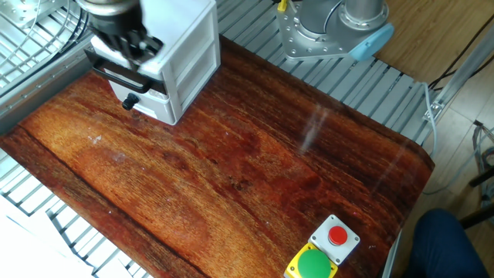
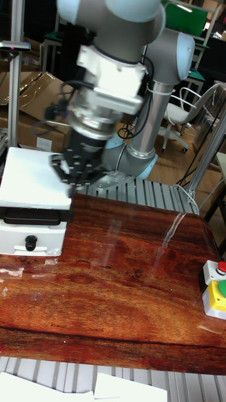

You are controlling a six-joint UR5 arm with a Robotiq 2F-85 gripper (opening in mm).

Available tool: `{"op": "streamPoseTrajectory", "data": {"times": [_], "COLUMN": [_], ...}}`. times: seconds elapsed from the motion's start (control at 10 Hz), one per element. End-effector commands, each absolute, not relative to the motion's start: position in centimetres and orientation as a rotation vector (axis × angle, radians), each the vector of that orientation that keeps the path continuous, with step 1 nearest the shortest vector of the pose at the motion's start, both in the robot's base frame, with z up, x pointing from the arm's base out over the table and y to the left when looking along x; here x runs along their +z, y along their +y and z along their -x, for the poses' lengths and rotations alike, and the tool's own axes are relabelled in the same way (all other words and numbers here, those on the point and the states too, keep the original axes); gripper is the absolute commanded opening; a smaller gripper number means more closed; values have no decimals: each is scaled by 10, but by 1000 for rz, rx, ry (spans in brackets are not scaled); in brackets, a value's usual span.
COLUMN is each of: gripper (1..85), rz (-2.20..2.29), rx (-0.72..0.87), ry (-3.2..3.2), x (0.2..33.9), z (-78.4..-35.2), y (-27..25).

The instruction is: Take something out of a drawer

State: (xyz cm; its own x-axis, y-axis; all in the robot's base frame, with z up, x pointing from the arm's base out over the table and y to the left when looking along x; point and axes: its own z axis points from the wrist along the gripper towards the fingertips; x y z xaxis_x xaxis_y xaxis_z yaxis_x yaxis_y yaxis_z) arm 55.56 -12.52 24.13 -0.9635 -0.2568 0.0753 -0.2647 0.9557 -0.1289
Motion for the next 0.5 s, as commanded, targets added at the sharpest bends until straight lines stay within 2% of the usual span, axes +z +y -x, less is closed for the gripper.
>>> {"op": "streamPoseTrajectory", "data": {"times": [0.0, 0.4], "gripper": [10, 10], "rz": [-485, -515], "rx": [313, 256], "ry": [-3023, -3005], "x": [224, 190], "z": [-557, -549], "y": [-173, -181]}}
